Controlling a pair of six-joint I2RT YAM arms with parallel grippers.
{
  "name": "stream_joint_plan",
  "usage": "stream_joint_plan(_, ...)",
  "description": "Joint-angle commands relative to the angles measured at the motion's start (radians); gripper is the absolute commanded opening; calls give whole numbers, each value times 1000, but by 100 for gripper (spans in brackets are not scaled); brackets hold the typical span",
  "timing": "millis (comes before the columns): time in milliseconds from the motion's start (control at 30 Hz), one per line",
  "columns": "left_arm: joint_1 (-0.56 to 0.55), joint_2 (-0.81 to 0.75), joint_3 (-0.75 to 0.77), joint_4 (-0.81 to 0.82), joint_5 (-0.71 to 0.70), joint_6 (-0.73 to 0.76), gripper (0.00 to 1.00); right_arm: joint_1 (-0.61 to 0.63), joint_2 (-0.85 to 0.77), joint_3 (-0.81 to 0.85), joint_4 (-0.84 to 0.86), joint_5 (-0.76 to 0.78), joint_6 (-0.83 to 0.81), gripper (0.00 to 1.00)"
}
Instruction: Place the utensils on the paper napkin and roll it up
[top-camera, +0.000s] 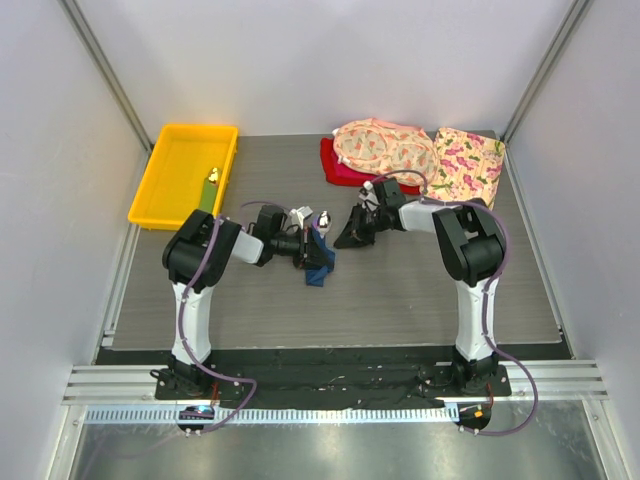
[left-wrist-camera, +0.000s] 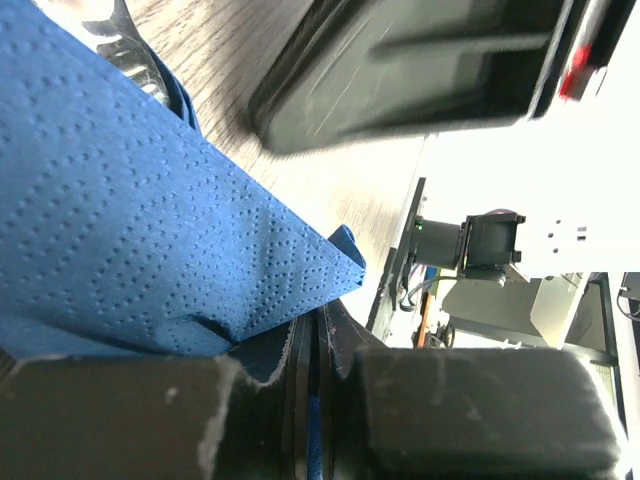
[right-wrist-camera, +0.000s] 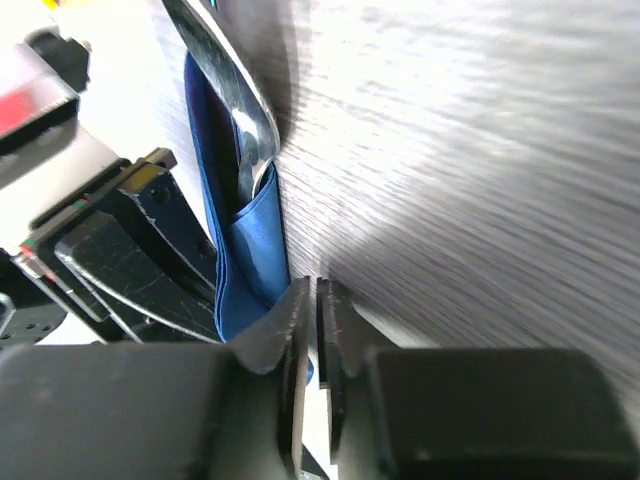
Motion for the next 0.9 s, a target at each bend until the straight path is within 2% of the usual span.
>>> stream_joint_plan(0, -14, 57, -14, -88, -84, 64, 12, -26, -87, -8, 19, -34, -12, 20)
stream_joint_plan(100, -14, 57, -5, -100, -85, 76, 17, -28, -90, -10, 43, -64, 8, 31)
stream_joint_plan(133, -14, 57, -5, -103, -85, 78, 18, -26, -90, -15, 53, -72, 25, 37)
stream_joint_plan(300, -14, 52, -3, -126, -90, 101, 24, -13, -84, -25, 85, -83, 43, 48)
stream_joint_plan(567, -14, 49, 0, -132, -90, 111, 38, 29, -79, -39, 85, -94, 20, 51)
stream_joint_plan(867, -14, 46, -2, -126, -88, 113, 41, 29, -94, -87, 100, -132, -3, 59)
